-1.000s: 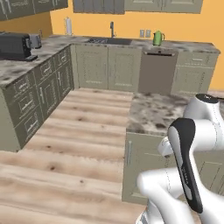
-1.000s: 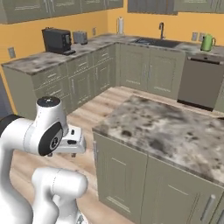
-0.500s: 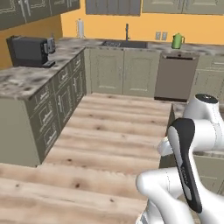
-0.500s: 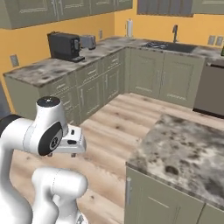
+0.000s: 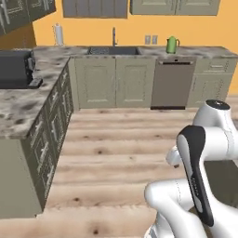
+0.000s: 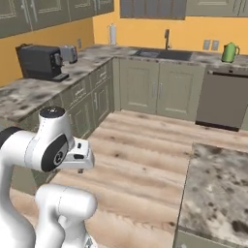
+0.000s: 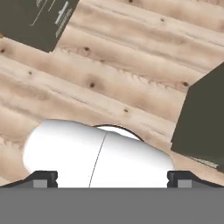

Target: Navigate to the dishwasher.

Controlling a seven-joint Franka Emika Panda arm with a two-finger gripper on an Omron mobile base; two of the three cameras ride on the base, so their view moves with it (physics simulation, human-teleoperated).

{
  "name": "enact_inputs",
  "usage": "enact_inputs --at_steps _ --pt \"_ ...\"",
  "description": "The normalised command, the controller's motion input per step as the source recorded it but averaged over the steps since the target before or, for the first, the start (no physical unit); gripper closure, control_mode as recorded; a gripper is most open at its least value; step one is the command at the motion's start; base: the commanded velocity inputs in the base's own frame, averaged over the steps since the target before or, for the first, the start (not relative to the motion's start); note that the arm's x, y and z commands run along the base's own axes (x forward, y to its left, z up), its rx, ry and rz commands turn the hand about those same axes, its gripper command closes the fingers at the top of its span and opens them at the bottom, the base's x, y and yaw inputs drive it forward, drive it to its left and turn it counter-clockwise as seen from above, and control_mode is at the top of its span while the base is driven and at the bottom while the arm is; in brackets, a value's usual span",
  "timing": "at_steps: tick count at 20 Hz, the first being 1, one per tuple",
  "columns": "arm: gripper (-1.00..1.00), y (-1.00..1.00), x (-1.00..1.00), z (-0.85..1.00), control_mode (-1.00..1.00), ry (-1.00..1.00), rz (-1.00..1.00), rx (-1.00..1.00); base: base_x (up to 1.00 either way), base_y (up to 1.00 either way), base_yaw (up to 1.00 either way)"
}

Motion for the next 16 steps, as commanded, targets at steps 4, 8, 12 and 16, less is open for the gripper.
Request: enact_inputs --at_steps 4,8,12,16 --pt "-1.00 0.00 0.00 0.00 1.00 0.00 0.00 0.00 1.00 0.29 -0.53" --pt "-1.00 0.00 0.00 0.00 1.00 0.00 0.00 0.00 1.00 0.14 -0.36" --pt "-1.00 0.00 0.00 0.00 1.00 0.00 0.00 0.00 1.00 0.03 -0.24" --pt "-1.00 0.00 0.00 0.00 1.00 0.00 0.00 0.00 1.00 0.16 -0.12"
